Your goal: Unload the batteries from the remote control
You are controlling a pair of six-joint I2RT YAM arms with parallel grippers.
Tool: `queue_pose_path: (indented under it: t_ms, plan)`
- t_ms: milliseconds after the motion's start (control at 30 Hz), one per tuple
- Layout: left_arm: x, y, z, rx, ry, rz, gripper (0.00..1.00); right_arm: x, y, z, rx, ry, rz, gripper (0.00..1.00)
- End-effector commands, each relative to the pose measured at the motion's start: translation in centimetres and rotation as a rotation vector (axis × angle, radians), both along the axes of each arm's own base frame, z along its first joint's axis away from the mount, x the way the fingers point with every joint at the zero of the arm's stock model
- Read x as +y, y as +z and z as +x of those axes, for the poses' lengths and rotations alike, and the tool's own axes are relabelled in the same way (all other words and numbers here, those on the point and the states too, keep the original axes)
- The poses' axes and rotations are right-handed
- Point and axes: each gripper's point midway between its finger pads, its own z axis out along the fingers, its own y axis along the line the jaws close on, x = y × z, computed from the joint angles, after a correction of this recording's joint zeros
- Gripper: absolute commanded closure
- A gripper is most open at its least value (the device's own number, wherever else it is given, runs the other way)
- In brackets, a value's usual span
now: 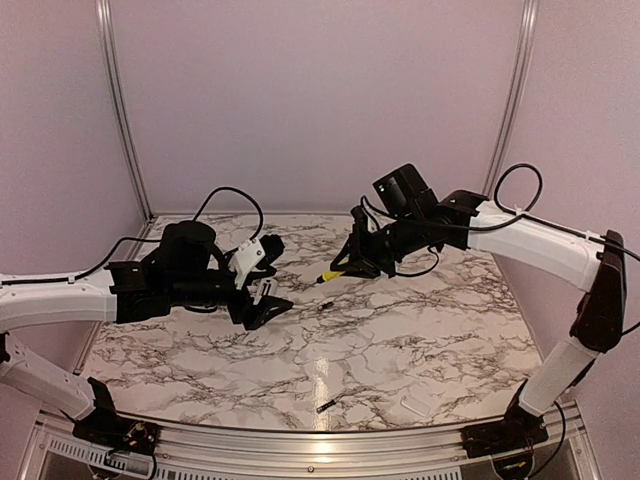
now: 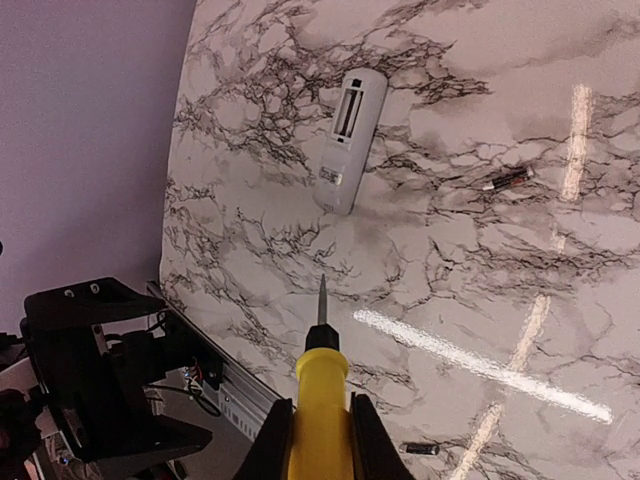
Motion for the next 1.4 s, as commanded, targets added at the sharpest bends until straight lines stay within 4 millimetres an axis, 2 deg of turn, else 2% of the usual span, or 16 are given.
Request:
queue_pose_path:
  t_ms: [0,133,267,400,700,833,1000,1167,1200,1300,1367]
  plan:
    - [-3.0,1.8,-0.2,-0.067,-0.086,-0.038,0.18,3.6,3.2,-1.4,-0.050,0.147,0.108,1.00]
    - [-4.6,1.4,0.0,-0.067,-0.117,-0.026,0.30,5.1,3.7,-2.5,-0.050,0.203,0.148,1.00]
    - [-5.4,1.7,0.6,-0.076,-0.118,-0.027,0.44,5.7,3.9,-3.0,-0.045,0.228,0.166,1.00]
    - [-5.7,1.7,0.7,-0.084,-0.124,-0.029,0.50,6.1,4.0,-3.4,-0.039,0.251,0.183,1.00]
    - [-5.7,1.3,0.8,-0.085,-0.122,-0.012,0.77,6.3,4.0,-3.8,-0.030,0.270,0.192,1.00]
    - [-5.7,1.2,0.8,-0.095,-0.126,0.008,0.82,6.5,4.5,-4.0,-0.031,0.280,0.210,1.00]
    - [-5.6,1.4,0.7,-0.098,-0.134,0.009,1.00,6.5,4.6,-4.1,-0.027,0.282,0.214,1.00]
    - [-5.2,1.4,0.5,-0.083,-0.123,-0.002,1.00,6.3,4.8,-4.1,-0.033,0.278,0.216,1.00]
    - [-5.1,1.4,0.4,-0.077,-0.118,-0.006,1.00,6.3,4.8,-4.1,-0.034,0.276,0.216,0.98]
    - [-4.7,1.2,0.2,-0.063,-0.106,-0.011,1.00,6.3,4.8,-4.0,-0.040,0.272,0.215,0.81]
    - [-4.4,1.2,0.2,-0.057,-0.096,-0.013,1.00,6.3,4.8,-3.9,-0.040,0.269,0.215,0.74]
